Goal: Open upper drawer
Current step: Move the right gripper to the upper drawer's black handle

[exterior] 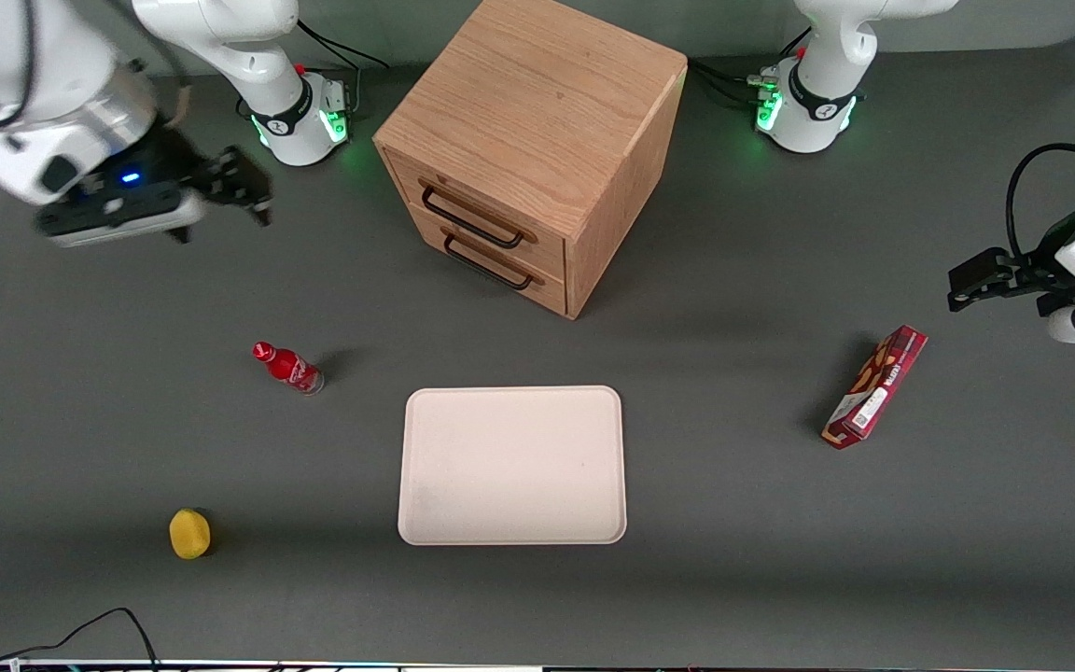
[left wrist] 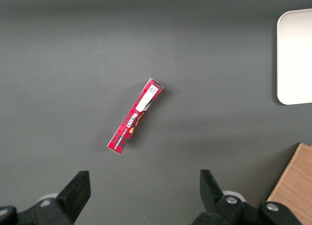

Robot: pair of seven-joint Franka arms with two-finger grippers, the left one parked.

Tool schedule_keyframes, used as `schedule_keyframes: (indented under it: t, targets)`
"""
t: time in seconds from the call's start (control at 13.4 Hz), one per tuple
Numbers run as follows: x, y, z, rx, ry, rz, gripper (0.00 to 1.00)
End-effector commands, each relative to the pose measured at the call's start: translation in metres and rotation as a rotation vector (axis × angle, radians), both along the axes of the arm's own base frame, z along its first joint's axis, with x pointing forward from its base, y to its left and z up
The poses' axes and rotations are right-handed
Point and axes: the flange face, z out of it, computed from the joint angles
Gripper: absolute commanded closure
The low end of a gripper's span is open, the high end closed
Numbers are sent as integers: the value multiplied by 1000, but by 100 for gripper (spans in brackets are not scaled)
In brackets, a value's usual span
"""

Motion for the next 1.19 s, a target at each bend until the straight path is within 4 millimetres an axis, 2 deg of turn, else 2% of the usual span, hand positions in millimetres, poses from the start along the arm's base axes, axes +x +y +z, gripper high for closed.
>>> schedule_keyframes:
  t: [0.0, 0.07, 0.15, 0.37, 0.74, 0.97, 1.12]
  targets:
    - [-1, 33, -1, 125, 55, 69, 0]
    - [2, 44, -4, 173, 78, 97, 0]
    - [9, 52, -15, 220, 107, 175, 0]
    - [28, 59, -52, 339, 146, 472, 0]
    - [54, 74, -137, 546, 264, 686, 0]
    - [51, 93, -166, 582, 314, 692, 0]
    - [36, 109, -184, 576, 316, 683, 0]
